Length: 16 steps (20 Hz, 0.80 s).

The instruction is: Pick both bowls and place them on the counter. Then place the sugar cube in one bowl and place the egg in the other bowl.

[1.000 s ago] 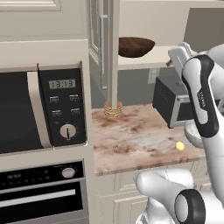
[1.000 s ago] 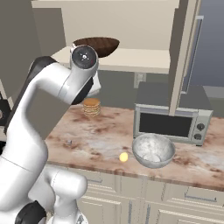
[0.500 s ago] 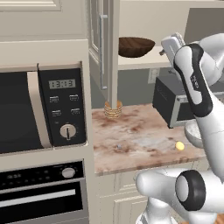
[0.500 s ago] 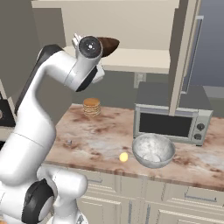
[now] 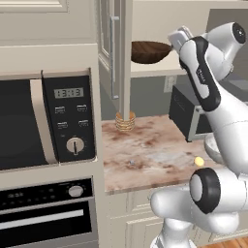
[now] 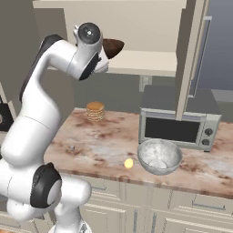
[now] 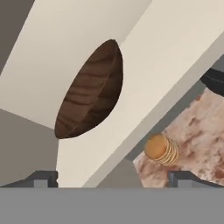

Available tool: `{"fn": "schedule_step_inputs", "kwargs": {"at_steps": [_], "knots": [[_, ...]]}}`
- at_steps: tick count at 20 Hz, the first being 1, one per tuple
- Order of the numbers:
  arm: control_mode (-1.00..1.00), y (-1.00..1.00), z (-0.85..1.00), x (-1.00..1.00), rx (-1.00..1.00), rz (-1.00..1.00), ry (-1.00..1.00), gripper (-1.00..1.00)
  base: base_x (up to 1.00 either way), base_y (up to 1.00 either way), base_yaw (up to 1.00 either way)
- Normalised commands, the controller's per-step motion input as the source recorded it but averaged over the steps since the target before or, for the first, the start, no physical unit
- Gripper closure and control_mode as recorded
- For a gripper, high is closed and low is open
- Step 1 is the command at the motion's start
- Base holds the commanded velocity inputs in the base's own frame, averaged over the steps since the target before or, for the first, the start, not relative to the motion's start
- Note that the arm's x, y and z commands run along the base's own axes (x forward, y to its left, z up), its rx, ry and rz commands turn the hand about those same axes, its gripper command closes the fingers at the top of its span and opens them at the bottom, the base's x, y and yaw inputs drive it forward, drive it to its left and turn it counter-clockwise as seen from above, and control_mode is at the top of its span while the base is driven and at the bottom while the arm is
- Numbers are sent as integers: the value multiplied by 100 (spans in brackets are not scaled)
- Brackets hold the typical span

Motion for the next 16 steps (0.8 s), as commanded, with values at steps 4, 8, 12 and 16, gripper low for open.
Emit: {"fn": "schedule_step_inputs", "kwargs": {"at_steps": [4, 8, 12, 16], "knots": [[-100, 0, 0, 46, -5, 0, 1, -100, 0, 0, 0], [-100, -1, 0, 44, -3, 0, 1, -100, 0, 0, 0], [-100, -1, 0, 38, -2, 0, 0, -100, 0, 0, 0], [-100, -2, -5, 35, -2, 0, 2, -100, 0, 0, 0]]}}
